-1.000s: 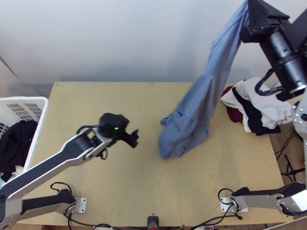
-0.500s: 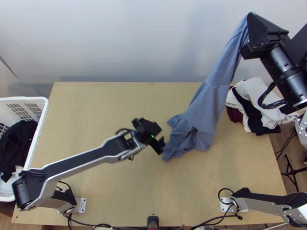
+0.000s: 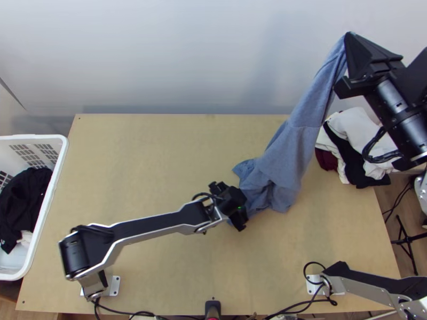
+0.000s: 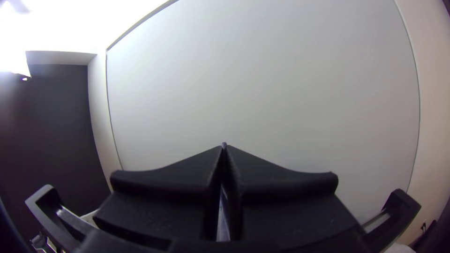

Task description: Fold the t-shirt

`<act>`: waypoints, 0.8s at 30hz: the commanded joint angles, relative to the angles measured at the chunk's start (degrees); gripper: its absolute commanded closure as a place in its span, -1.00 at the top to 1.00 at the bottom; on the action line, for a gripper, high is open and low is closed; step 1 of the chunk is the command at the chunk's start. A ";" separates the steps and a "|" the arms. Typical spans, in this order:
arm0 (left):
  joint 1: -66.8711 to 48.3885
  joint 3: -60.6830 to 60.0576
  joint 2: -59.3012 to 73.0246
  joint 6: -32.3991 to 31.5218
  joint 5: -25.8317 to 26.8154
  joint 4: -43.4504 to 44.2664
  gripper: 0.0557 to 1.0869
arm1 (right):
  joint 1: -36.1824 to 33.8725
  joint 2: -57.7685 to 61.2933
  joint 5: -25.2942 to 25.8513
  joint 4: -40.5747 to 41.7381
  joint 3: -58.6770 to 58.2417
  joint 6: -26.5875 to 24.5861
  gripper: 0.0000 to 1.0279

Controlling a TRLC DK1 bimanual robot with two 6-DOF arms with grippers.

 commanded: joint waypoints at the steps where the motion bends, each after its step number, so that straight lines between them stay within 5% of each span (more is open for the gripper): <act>1: -2.41 2.52 7.27 -2.24 1.51 -0.71 0.83 | -0.07 -1.03 0.06 -0.42 -0.18 -1.46 -0.94; 2: -2.59 2.34 8.24 -1.98 1.43 -0.88 0.59 | -0.07 -1.11 0.06 -0.51 -0.18 -1.72 -0.94; 5: -2.59 2.69 9.91 -1.37 1.51 -0.71 -0.95 | -0.07 -1.38 0.06 -0.68 0.00 -2.33 -0.94; 10: -1.27 3.22 9.03 -1.98 1.43 -2.11 -0.92 | -0.24 -1.20 0.15 -0.77 1.05 -3.92 -0.94; 15: 4.80 3.05 1.47 -0.05 -4.29 -1.85 -0.92 | -2.26 -0.59 0.15 -0.86 2.99 -4.71 -0.94; 24: 29.32 7.97 -12.15 17.00 -9.03 3.86 -0.92 | -11.49 1.35 0.24 4.59 2.02 -3.56 -0.94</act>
